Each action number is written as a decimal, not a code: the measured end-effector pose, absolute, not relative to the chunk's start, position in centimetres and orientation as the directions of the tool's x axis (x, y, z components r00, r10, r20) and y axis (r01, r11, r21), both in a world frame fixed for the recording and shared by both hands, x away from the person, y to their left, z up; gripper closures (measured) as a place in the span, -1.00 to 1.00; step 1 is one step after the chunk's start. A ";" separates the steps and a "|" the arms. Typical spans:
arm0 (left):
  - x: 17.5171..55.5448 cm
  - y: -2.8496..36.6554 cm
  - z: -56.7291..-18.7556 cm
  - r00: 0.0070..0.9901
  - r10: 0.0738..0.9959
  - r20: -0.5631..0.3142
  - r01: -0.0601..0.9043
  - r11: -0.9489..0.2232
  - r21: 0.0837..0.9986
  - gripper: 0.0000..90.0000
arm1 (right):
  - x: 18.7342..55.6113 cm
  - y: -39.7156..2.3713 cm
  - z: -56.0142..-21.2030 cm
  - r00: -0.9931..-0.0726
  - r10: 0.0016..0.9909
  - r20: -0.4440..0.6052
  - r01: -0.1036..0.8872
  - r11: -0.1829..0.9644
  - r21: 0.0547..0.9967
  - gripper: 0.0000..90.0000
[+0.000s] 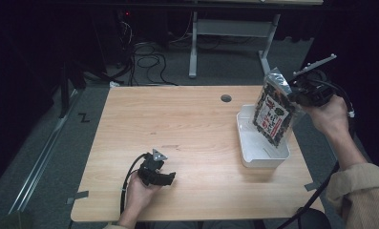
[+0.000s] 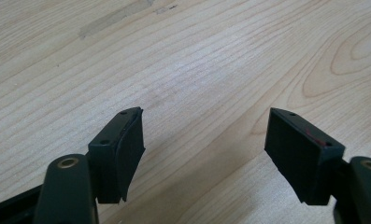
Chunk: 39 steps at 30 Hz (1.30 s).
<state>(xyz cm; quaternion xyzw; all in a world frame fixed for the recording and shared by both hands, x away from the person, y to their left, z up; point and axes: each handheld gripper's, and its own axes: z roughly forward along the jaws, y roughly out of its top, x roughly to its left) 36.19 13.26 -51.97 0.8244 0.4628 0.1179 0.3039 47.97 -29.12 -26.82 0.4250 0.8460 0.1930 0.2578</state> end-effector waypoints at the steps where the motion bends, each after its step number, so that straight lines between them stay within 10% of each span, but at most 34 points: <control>1: 36.2 13.3 -52.0 0.545 0.834 -0.085 0.690 -0.389 0.610 -0.36 | 48.0 -29.1 -27.0 -0.506 0.820 -0.267 0.623 0.562 0.545 1.00; 39: 36.1 13.1 -52.1 0.549 0.831 -0.083 0.692 -0.397 0.603 -0.35 | 48.5 -30.7 -31.0 -0.516 0.826 -0.226 0.650 0.549 0.525 0.89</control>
